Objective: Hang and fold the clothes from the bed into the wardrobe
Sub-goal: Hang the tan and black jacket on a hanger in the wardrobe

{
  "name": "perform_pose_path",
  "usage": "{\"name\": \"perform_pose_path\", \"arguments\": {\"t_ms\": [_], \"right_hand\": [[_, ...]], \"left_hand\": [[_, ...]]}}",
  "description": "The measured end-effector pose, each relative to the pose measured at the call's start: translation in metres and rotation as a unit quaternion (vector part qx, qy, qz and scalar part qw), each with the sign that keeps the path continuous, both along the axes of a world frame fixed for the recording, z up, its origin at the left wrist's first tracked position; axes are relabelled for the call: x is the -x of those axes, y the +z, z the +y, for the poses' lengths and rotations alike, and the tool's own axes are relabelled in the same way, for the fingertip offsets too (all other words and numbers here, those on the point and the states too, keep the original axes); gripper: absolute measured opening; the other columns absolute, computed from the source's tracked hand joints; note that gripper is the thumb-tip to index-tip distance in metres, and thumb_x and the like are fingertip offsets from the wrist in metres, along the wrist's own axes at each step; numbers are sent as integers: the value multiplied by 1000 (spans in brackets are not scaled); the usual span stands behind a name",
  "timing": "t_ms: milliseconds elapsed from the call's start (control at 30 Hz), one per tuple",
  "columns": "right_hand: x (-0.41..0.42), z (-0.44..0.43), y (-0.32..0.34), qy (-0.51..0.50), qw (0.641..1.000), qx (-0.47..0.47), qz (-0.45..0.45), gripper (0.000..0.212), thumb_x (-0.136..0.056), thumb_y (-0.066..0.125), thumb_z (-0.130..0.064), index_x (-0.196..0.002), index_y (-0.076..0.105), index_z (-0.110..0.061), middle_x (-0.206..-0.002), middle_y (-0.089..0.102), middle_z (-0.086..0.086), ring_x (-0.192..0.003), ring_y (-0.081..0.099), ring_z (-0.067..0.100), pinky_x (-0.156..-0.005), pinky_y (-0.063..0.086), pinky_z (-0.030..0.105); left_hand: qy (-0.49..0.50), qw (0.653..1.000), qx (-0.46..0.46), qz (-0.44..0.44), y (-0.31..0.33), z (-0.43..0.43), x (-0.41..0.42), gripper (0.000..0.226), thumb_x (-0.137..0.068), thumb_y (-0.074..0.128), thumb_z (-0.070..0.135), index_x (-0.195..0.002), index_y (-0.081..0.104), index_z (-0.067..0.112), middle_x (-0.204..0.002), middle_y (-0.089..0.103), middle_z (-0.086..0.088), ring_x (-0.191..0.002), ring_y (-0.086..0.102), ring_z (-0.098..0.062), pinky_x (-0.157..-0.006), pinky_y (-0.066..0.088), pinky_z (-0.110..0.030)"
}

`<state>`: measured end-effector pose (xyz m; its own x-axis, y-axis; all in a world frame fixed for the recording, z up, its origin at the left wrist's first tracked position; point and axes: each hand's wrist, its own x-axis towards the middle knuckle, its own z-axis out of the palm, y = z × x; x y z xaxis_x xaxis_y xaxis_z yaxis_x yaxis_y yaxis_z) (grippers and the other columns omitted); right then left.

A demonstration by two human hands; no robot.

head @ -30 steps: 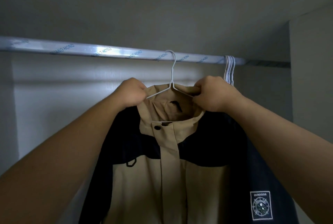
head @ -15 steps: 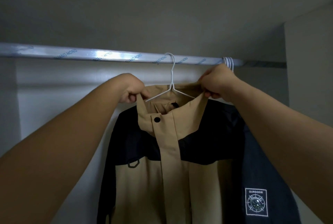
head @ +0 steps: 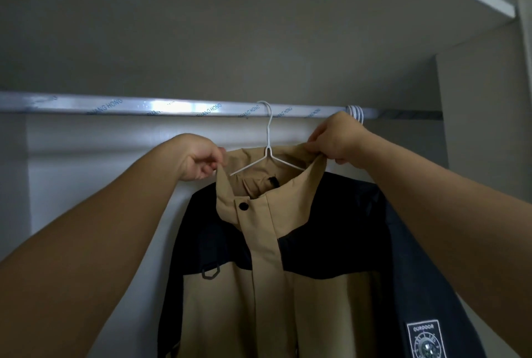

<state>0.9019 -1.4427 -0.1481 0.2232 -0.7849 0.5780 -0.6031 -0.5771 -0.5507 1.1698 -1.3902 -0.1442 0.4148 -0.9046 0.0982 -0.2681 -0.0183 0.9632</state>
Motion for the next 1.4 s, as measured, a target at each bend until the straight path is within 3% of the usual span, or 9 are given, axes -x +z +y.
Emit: {"name": "perform_pose_path", "arguments": {"t_ms": [267,400,500,700,867,1000,1100,1267,1400], "right_hand": [[-15,15,1,-66,987,120,87,35,-82,50,-6,-107,71,-19,-108,66,9,-95,64,31,-84,58,43],[-17,18,-6,-53,988,66,126,29,-76,56,-17,-104,65,-19,-99,66,6,-85,64,26,-75,59,38],[-15,18,-3,-3,995,-7,100,32,-81,48,-3,-108,65,-6,-82,70,18,-59,62,27,-45,49,26],[-3,9,-1,64,990,-88,-94,24,-85,59,3,-107,69,3,-81,68,16,-60,65,23,-56,56,28],[8,14,-25,197,923,-108,-312,8,-84,62,-6,-91,66,-8,-89,65,11,-61,71,23,-63,61,33],[14,18,-57,63,991,-5,-121,46,-67,59,-32,-112,61,-25,-99,69,-2,-89,68,20,-83,57,36],[12,15,-75,-14,999,15,42,53,-84,58,-51,-131,54,-28,-118,66,2,-105,64,24,-91,53,41],[3,14,-82,-122,979,135,88,58,-91,37,-71,-79,68,-23,-78,65,0,-74,63,26,-65,52,34],[-1,17,-81,-138,976,129,109,66,-92,30,-72,-71,62,-19,-70,58,0,-69,59,27,-56,38,31]], "left_hand": [[143,908,79,-387,13,0,14,25,-65,57,-9,-76,75,3,-77,72,-13,-69,63,-28,-60,53,-32],[70,915,8,-397,7,2,11,22,-71,82,20,-69,61,12,-49,45,-4,-45,34,-20,-43,25,-18],[68,899,-32,-431,9,10,-1,22,-78,81,25,-77,68,8,-56,58,-7,-41,53,-18,-39,35,-18],[58,987,126,-84,-1,7,-3,27,-82,57,-13,-92,68,9,-76,68,-13,-43,64,-16,-44,53,-22],[-36,962,232,138,-31,2,-8,19,-85,56,6,-98,70,2,-89,72,-11,-55,64,-22,-54,51,-27],[70,975,192,-88,-70,-1,-30,43,-77,46,-6,-104,72,14,-107,71,-9,-87,66,-26,-68,47,-28],[7,972,169,-165,-96,-4,-36,35,-93,48,4,-109,70,26,-113,71,-1,-102,66,-19,-83,51,-30],[113,929,149,-321,-102,-15,-38,21,-98,53,26,-97,72,17,-104,71,-6,-95,65,-24,-88,55,-41],[229,878,53,-417,-92,-16,-24,26,-96,46,30,-88,69,22,-103,68,-5,-101,59,-29,-95,48,-41]]}}
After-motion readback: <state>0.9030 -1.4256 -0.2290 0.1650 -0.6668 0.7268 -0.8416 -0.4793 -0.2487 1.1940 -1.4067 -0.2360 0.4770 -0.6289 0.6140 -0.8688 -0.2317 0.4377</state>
